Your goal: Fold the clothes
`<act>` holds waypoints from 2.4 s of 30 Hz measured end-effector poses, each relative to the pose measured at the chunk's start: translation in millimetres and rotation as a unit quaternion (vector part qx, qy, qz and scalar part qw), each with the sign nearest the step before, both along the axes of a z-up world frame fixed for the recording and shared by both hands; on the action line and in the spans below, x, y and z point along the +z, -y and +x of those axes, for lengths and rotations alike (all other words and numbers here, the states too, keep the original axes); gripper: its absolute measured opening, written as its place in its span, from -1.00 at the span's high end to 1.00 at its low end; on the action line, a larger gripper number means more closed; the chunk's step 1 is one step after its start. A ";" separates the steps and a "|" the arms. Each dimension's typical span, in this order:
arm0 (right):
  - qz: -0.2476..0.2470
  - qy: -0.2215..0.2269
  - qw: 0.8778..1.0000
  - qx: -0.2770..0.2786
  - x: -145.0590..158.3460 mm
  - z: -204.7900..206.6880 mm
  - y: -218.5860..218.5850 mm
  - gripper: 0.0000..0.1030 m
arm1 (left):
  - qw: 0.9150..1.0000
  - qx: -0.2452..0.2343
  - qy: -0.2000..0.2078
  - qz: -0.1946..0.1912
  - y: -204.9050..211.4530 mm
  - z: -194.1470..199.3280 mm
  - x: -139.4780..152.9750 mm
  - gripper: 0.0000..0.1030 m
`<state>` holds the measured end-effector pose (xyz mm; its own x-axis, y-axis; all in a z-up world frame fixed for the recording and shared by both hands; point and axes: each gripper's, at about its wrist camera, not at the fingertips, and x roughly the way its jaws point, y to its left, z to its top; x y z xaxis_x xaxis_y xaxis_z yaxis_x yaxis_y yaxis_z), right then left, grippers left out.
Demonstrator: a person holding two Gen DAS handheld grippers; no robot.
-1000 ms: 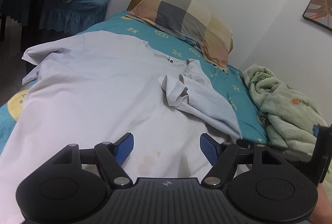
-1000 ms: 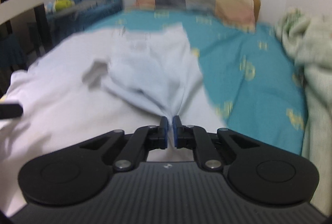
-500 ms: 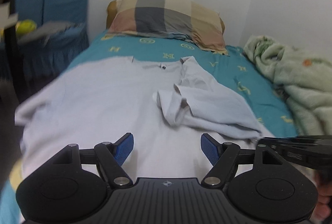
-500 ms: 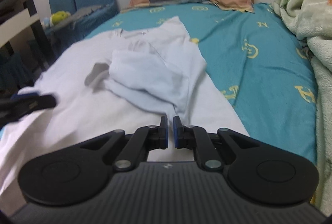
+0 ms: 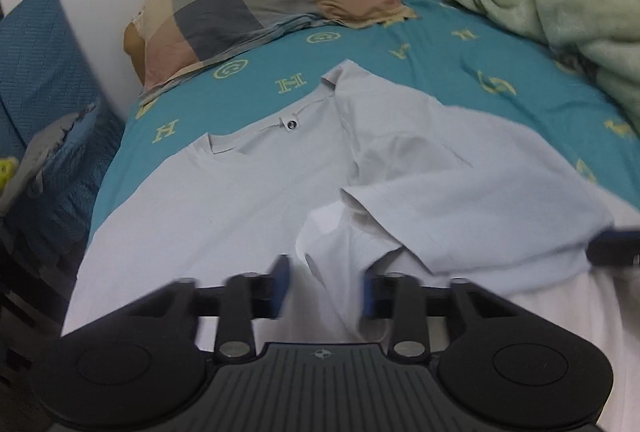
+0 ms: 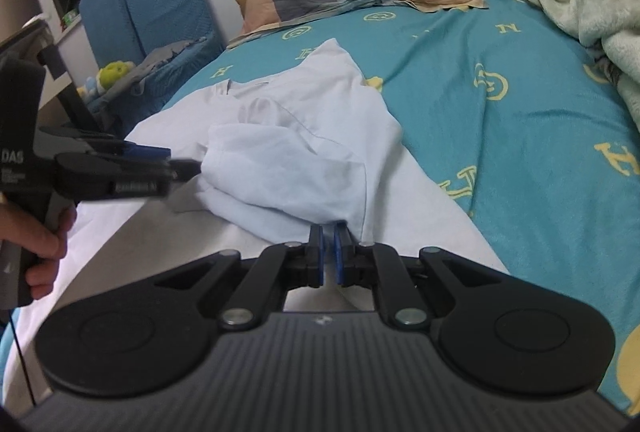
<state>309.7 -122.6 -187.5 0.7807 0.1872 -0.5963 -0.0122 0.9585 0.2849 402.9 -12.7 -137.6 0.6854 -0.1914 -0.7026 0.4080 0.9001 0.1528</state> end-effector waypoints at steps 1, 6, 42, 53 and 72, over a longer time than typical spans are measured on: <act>0.001 0.000 1.000 0.000 -1.0 0.2 -0.2 0.83 | 1.000 0.012 -0.003 -0.023 -6.2 4.3 3.4 0.88; 0.001 -0.006 1.000 0.010 -5.0 -0.9 -3.7 0.83 | 0.974 0.116 0.016 -0.193 -55.6 26.1 32.8 0.95; -0.006 -0.027 0.999 0.035 -9.6 -2.3 -15.9 0.83 | 0.918 0.159 -0.126 -0.341 -44.6 12.4 -31.6 0.56; -0.003 -0.012 0.998 0.057 38.5 -11.3 -12.9 0.82 | 0.917 0.178 -0.160 -0.319 -87.7 5.9 -5.9 0.90; 0.010 -0.032 0.999 0.040 45.5 -81.0 5.7 0.81 | 0.943 0.145 -0.111 -0.278 -83.4 -104.1 44.7 0.27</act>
